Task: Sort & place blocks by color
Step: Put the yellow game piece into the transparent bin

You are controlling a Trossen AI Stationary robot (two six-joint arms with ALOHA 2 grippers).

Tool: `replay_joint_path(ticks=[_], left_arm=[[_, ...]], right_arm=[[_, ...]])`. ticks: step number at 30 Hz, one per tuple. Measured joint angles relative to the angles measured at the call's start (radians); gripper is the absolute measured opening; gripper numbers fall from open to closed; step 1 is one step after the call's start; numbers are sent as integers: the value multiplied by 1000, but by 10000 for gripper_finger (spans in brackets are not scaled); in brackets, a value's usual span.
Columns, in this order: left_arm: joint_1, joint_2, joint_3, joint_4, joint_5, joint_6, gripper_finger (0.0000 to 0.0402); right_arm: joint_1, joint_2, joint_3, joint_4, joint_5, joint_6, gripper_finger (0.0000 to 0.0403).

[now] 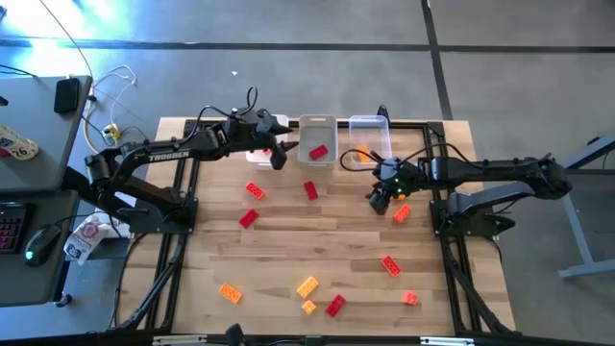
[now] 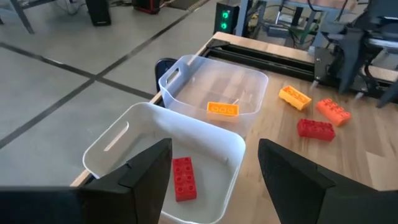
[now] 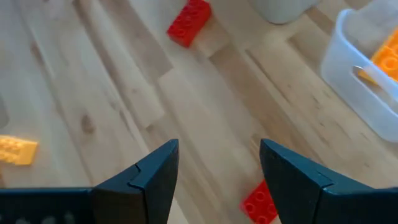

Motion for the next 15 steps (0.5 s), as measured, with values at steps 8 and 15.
replay_joint_path(ticks=[8, 15], left_arm=[[0, 0, 0, 9, -4, 0, 227], [0, 0, 0, 31, -6, 0, 227]], right_arm=[[61, 0, 0, -40, 53, 94, 211], [59, 0, 0, -157, 122, 420, 211]])
